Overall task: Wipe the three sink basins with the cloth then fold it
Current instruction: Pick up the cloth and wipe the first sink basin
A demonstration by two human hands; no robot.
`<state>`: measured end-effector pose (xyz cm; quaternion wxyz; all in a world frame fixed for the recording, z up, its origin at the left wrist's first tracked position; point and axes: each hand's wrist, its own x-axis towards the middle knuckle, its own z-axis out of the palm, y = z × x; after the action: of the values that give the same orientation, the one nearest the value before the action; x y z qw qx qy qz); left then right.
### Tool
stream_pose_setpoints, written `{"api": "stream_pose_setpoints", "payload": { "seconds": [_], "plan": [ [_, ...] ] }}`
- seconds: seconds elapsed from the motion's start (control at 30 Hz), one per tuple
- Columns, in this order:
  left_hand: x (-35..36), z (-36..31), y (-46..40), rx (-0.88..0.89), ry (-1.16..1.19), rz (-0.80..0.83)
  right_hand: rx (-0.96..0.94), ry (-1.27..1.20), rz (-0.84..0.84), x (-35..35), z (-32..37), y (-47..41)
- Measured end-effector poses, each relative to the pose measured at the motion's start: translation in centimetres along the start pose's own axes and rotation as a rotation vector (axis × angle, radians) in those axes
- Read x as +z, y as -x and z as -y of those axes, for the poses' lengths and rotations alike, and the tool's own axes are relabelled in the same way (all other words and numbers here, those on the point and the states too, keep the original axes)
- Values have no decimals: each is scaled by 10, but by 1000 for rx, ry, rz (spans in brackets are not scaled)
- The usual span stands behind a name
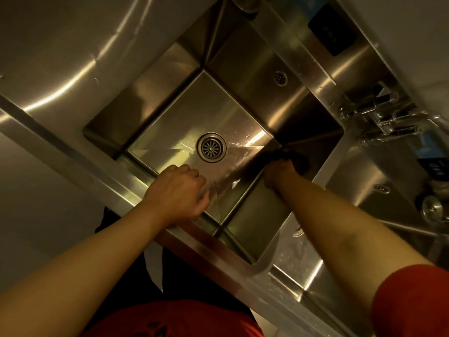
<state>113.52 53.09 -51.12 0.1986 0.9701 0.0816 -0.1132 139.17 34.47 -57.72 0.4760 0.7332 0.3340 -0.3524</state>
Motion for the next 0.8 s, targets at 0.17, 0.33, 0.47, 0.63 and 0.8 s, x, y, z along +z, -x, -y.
{"api": "stream_pose_setpoints", "payload": {
  "seconds": [0.17,0.33,0.47,0.63,0.8],
  "plan": [
    [6,2,-1,14,19,-32,-229,-87,123,21,75,29],
    [7,2,0,23,33,-47,-352,-245,258,32,102,58],
    [2,1,0,40,58,-56,-429,-211,219,26,95,80],
    [-5,6,-2,34,137,-53,-461,-190,54,8,68,102],
    [-46,26,-51,49,42,-186,-493,-199,-191,-33,32,105]
  ]
}}
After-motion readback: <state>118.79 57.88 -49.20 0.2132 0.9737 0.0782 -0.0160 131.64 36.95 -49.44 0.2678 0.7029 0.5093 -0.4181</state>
